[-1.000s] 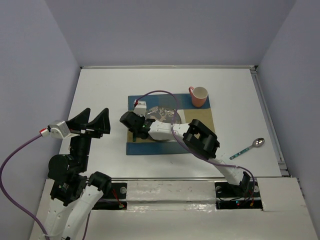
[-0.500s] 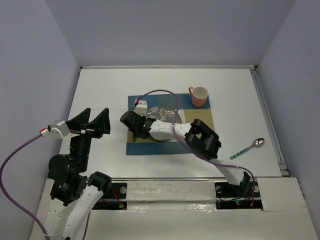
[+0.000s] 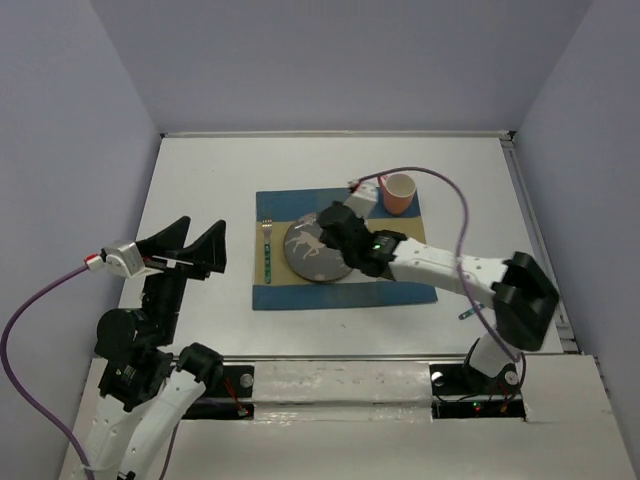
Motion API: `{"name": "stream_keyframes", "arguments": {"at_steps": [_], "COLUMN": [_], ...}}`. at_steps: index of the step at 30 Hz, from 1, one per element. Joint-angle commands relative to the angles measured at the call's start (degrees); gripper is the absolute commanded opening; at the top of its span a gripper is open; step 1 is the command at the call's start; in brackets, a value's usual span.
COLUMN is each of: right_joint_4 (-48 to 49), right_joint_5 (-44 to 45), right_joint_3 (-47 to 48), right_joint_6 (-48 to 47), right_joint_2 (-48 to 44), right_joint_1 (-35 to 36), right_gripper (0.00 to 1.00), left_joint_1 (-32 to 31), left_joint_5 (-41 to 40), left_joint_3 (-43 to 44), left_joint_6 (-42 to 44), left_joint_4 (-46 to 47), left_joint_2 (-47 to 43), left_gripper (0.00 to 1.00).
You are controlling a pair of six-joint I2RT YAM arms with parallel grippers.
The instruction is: Set the dinner table for one person
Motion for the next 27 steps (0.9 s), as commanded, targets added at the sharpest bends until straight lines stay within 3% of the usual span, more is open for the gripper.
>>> {"name": "stream_keyframes", "arguments": {"at_steps": [1, 5, 6, 10, 13, 17, 21, 27], "right_joint_4": [-2.74, -9.50, -14.22, -25.91, -28.59, -29.56, -27.63, -26.31], "right_joint_5": [0.08, -1.69, -1.61, -1.52, -5.12, -4.86, -10.47, -11.63], "right_joint_3": [-22.38, -35.62, -37.99, -41.34, -42.32, -42.15, -40.39, -40.74], "right_joint_6": [6.33, 5.90, 5.72, 8.17, 9.15, 11.44, 10.38, 15.65], "right_joint_2": [-16.95, -39.42, -42.62, -53.69, -58.37, -55.41, -45.83, -36.60], "right_joint_1": [-14.20, -27.12, -28.46, -35.73, -39.01, -44.55, -56.49, -63.97], "right_gripper": [0.36, 0.36, 0.37, 0.54, 0.55, 0.54, 0.51, 0.53], "left_joint_1": [-2.47, -5.90, -7.21, -9.59, -10.56, -12.32, -14.60, -15.84], "left_joint_5": [5.86, 6.48, 6.22, 5.43, 4.90, 3.93, 3.06, 0.51], "left_joint_3": [0.30, -0.22, -0.48, -0.66, -0.66, -0.57, -0.57, -0.49], "left_joint_6": [0.93, 1.72, 1.98, 2.69, 3.30, 3.39, 3.48, 3.57], "left_joint_4": [0.98, -3.50, -4.99, -5.88, -5.70, -6.14, -6.32, -6.93], "left_joint_2": [0.29, -0.40, -1.02, -2.51, -4.27, -6.47, -9.01, -11.92], "left_gripper": [0.99, 0.99, 0.99, 0.99, 0.99, 0.99, 0.99, 0.99]}}
